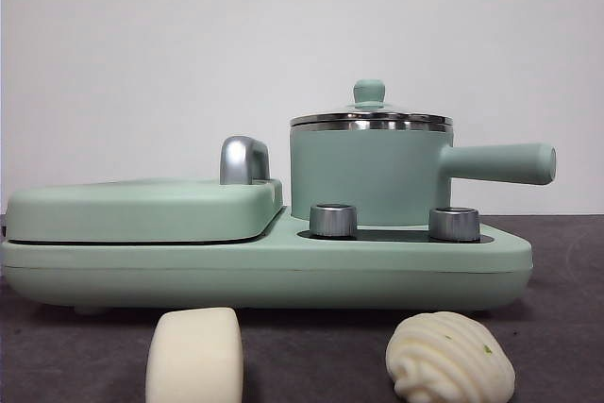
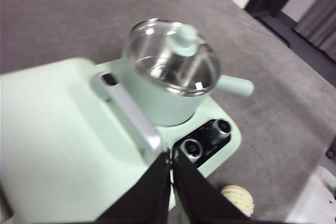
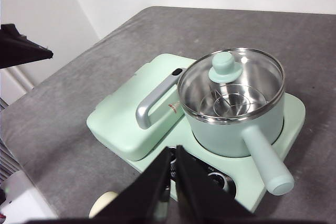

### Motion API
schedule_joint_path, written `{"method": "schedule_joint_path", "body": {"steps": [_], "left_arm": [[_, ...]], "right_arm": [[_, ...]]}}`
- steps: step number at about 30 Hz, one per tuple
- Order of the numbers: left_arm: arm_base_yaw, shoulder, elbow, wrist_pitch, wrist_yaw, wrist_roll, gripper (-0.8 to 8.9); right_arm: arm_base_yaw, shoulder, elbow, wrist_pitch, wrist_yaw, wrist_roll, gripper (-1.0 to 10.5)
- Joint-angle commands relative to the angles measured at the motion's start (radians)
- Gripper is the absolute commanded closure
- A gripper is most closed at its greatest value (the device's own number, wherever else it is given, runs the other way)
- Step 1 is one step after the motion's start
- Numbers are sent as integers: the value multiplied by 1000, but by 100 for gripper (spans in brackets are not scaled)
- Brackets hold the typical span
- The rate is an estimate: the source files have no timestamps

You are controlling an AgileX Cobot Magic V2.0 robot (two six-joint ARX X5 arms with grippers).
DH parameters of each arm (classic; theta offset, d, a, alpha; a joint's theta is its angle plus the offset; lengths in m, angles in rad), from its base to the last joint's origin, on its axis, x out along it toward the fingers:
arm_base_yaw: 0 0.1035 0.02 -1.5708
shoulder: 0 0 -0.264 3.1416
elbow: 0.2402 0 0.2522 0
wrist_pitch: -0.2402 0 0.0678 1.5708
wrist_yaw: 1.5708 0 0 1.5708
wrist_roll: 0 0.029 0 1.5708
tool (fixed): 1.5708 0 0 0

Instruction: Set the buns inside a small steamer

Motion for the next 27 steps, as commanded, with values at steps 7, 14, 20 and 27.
{"method": "schedule_joint_path", "body": {"steps": [7, 14, 20, 27], "left_arm": [[-5, 7, 17, 3, 6, 30, 580], [-5, 7, 17, 3, 6, 2, 344], [-5, 14, 21, 3, 6, -72, 345], [-6, 151, 161, -85, 6, -76, 348]], "right_arm": [[0, 3, 18, 8, 50, -11, 625], [0, 3, 18, 9, 68, -5, 432], [0, 3, 18, 9, 68, -1, 432], [0, 4, 18, 8, 64, 43, 432]]}}
